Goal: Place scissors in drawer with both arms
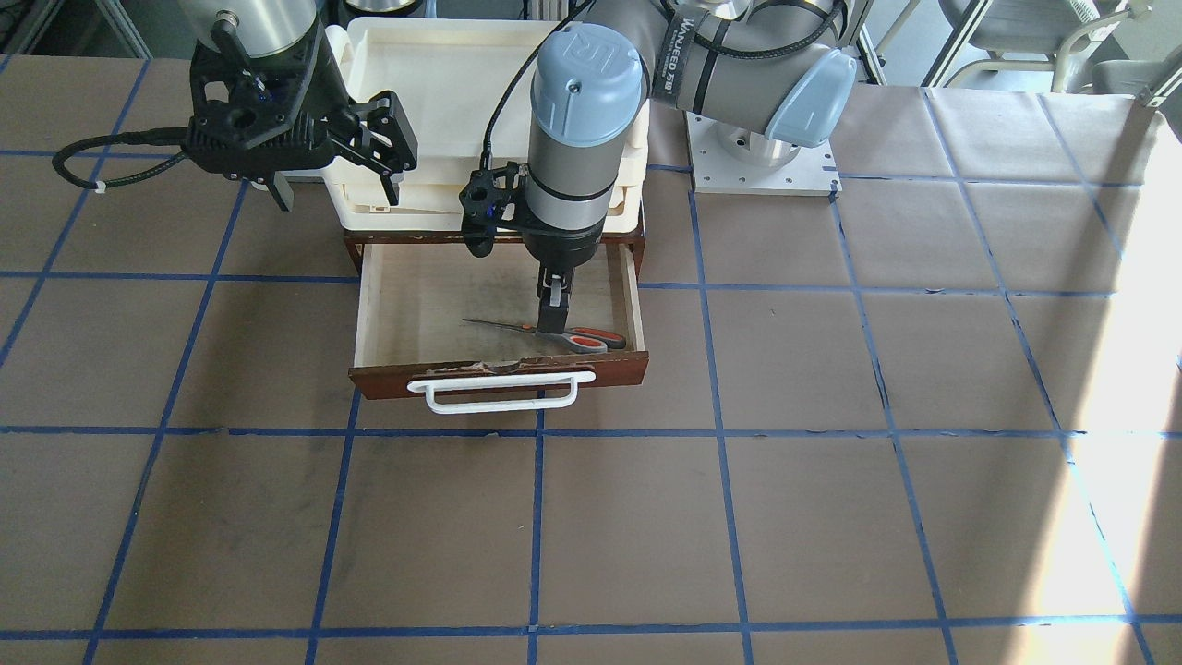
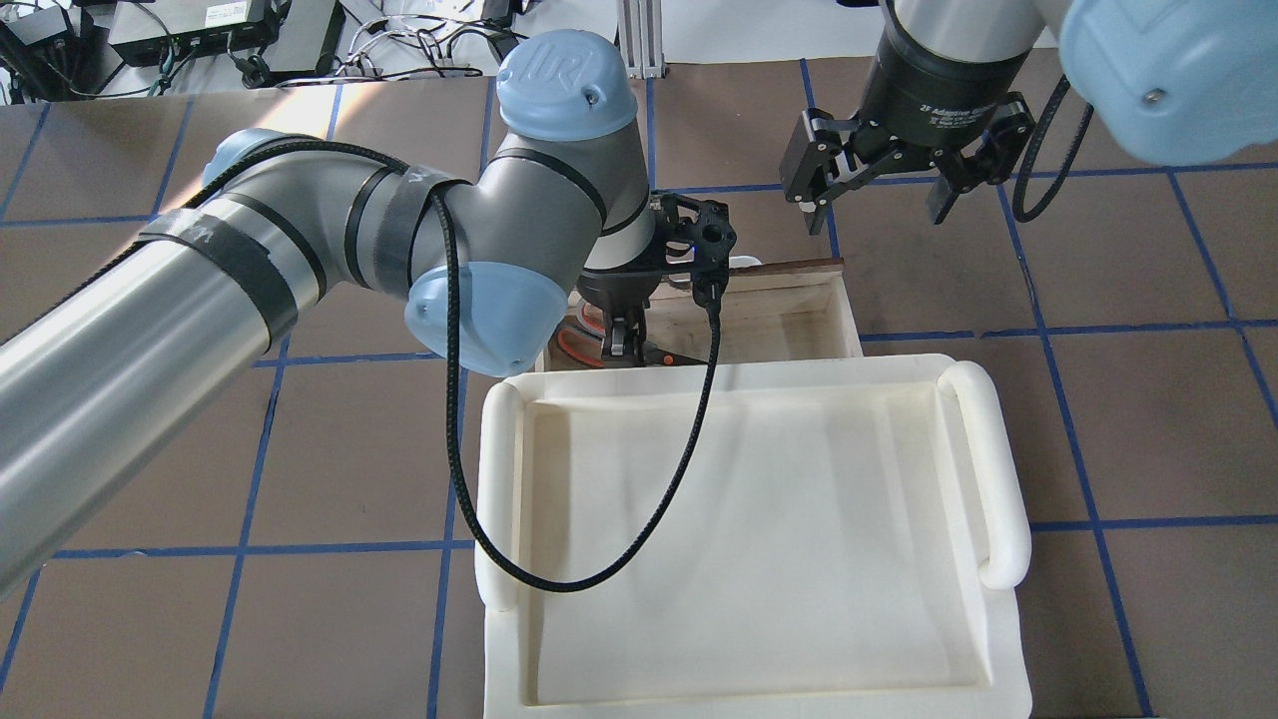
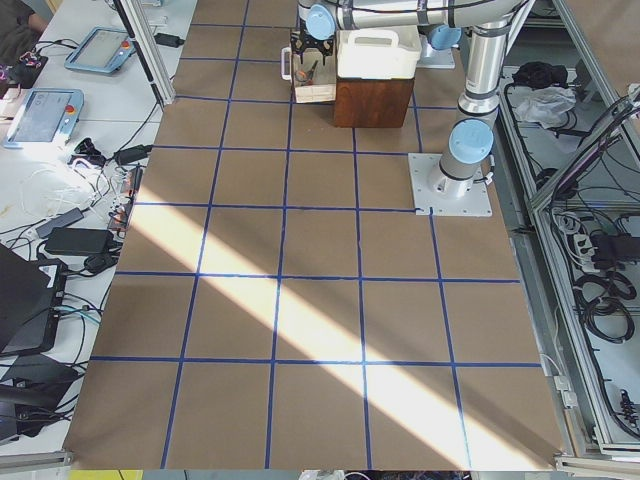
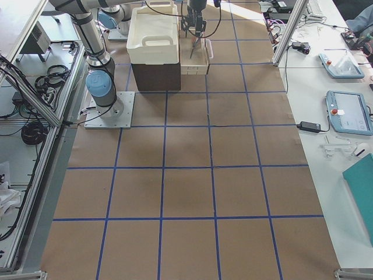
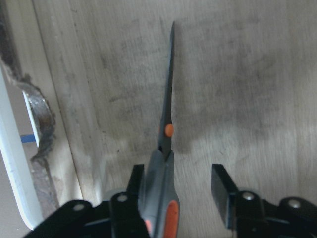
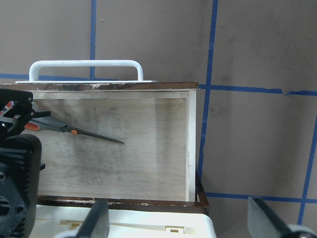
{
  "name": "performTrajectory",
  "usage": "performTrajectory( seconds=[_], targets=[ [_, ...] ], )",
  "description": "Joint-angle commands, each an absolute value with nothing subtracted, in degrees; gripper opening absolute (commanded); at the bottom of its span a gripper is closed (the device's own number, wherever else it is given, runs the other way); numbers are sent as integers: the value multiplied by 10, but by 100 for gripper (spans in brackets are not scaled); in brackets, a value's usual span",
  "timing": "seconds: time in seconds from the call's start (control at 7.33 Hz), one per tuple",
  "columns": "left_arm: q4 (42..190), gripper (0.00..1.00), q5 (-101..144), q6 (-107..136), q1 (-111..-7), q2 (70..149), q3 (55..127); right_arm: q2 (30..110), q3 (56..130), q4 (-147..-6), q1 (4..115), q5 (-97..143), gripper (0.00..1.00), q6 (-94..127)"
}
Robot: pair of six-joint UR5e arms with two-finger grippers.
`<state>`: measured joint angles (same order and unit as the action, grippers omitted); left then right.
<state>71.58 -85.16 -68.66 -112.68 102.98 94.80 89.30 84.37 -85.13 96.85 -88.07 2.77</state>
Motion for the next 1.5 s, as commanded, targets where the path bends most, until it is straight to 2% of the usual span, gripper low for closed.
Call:
performTrajectory(
  seconds=[0.0, 0.27, 0.41, 0.55, 0.68, 1.36],
  targets=[
    [736, 80, -853, -572, -1128, 1007, 934, 893, 844, -853, 968, -881, 100, 32],
    [739, 82, -860, -414, -1122, 980, 922, 893, 844, -853, 968, -880, 100, 35],
    [741, 88, -860, -337, -1120, 970, 918, 893, 844, -853, 968, -884, 100, 37],
    [740, 90, -861, -251, -1111, 961, 918, 894, 844, -854, 968, -887, 100, 37],
    [740, 100, -860, -164, -1080, 953, 918, 894, 844, -865, 968, -888, 100, 37],
    [782, 100, -868, 4, -916, 912, 918, 893, 844, -897, 968, -887, 100, 37]
  ],
)
